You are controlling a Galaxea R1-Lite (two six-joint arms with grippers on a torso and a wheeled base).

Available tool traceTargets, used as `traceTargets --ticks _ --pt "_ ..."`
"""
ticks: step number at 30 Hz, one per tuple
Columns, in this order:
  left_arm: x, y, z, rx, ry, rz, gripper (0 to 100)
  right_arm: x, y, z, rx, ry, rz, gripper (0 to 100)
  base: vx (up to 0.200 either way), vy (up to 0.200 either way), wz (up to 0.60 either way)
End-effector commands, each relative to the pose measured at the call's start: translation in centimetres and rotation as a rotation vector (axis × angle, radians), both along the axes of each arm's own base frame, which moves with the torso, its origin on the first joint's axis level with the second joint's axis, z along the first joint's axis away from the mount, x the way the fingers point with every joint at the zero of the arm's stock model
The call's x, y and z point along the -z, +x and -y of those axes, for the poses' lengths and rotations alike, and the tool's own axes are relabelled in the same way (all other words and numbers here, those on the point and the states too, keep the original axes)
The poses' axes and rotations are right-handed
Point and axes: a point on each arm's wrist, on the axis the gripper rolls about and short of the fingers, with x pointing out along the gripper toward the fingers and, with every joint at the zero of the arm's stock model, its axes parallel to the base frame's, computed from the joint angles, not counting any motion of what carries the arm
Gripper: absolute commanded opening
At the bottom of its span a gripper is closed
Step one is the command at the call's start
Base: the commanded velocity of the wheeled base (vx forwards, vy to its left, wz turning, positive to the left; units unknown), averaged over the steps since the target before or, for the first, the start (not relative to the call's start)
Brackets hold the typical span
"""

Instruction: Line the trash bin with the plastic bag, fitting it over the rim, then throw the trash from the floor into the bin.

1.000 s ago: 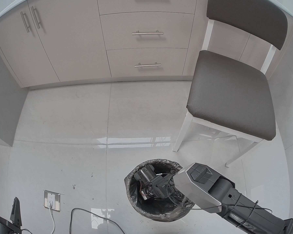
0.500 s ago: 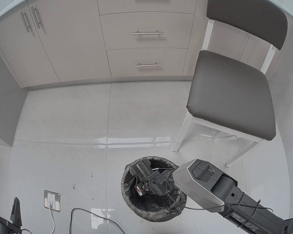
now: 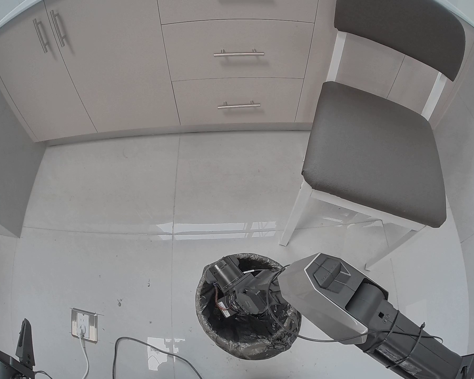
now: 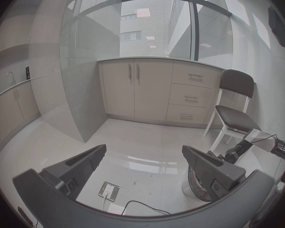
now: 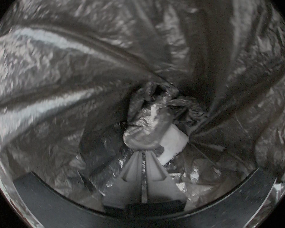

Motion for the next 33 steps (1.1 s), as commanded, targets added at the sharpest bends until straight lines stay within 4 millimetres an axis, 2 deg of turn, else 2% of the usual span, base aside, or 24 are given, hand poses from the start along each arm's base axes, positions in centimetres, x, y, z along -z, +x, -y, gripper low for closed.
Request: traceTargets --ticks 1,8,9,16,21,22,23,27,28,29,33 --pt "0.0 -0.1 0.0 -0.001 -0.002 0.016 100 -2.6 0.0 0.1 0.009 -0.026 -0.006 0 0.0 0.0 0.0" --pt "0.1 -0.1 0.0 -0.001 -0.001 0.016 100 -7.5 -0.2 1.0 0.018 -0.065 -0.045 0 0.0 0.0 0.0" --pt "0.1 -0.1 0.0 -0.001 -0.001 0.016 100 -7.5 -0.2 1.0 0.018 -0.065 -0.045 0 0.0 0.0 0.0" --pt "0.1 -0.1 0.0 -0.001 -0.001 0.016 100 -12.0 0.2 1.5 0.028 -0.019 0.008 0 0.0 0.0 0.0" --pt "0.1 -0.1 0.0 -0.002 0.001 0.016 100 -16.6 -0.5 2.2 0.029 -0.014 0.019 0 0.0 0.0 0.0" --pt "0.0 -0.1 0.0 -0.001 0.002 0.016 100 -18.1 -0.5 2.8 0.037 -0.01 0.023 0 0.0 0.0 0.0" --pt "0.0 -0.1 0.0 -0.001 0.002 0.016 100 -18.3 -0.5 3.0 0.04 -0.007 0.025 0 0.0 0.0 0.0" --pt "0.1 -0.1 0.0 -0.002 0.008 0.012 100 -21.9 -0.4 4.4 0.062 0.022 0.058 0 0.0 0.0 0.0" --pt "0.1 -0.1 0.0 -0.002 0.008 0.012 100 -21.9 -0.4 4.4 0.062 0.022 0.058 0 0.0 0.0 0.0" --pt "0.2 -0.1 0.0 -0.001 0.011 0.002 100 -23.9 -0.6 5.4 0.074 0.028 0.068 0 0.0 0.0 0.0" --pt "0.2 -0.1 0.0 -0.001 0.01 0.002 100 -28.0 -1.7 7.4 0.09 0.034 0.077 0 0.0 0.0 0.0"
